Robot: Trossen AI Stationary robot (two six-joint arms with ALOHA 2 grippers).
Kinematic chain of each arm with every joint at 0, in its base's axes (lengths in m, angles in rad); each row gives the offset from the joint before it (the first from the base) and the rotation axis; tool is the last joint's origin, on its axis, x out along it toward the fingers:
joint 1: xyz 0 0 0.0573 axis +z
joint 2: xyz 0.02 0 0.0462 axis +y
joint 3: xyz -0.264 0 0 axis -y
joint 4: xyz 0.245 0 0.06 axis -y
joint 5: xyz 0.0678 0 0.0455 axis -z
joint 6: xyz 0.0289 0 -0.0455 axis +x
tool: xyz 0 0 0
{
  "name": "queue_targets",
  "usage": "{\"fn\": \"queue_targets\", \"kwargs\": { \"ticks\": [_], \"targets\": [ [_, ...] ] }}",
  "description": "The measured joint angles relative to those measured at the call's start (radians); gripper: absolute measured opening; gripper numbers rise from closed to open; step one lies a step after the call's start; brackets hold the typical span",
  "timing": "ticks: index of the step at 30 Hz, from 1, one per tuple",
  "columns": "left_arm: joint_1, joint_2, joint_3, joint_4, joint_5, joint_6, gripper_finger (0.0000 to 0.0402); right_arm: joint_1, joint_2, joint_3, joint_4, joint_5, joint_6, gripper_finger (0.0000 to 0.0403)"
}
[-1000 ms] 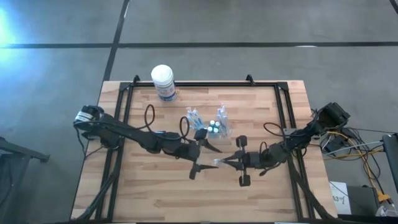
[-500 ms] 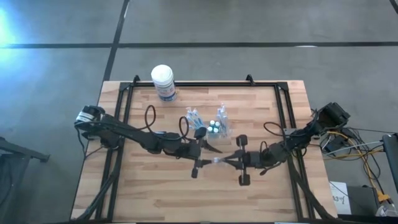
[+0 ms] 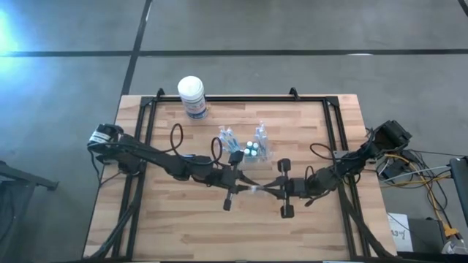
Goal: Pick & Place toothbrushing station
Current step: Put the blue toothbrush into the transparent organizer
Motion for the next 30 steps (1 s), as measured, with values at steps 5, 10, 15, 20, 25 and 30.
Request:
{"fn": "queue_targets", "kwargs": {
  "ticks": [5,10,15,20,25,30],
  "targets": [
    [0.0,-0.033,-0.005,-0.008,-0.007,0.005,0.0016,0.0,0.0,-0.001,-0.009,0.0,0.02,0.0039],
    [-0.005,-0.112,-0.008,-0.159,-0.036,0.0,0.0016,0.0,0.0,-0.012,-0.015,0.018,0.033,0.009],
    [-0.03,-0.26,-0.127,-0.204,-0.067,-0.036,0.0016,0.0,-0.002,-0.025,-0.02,0.079,0.05,0.0119],
    [-0.03,-0.498,-0.332,-0.197,-0.082,-0.106,0.0016,0.0,-0.002,-0.029,-0.029,0.081,0.095,0.0123],
    [-0.032,-0.768,-0.555,-0.219,-0.078,-0.185,0.0016,0.0,-0.004,-0.03,-0.037,0.081,0.091,0.0109],
    [-0.032,-1.008,-0.727,-0.221,-0.079,-0.234,0.0016,-0.018,-0.14,-0.031,-0.209,0.077,0.095,0.0084]
  ]
}}
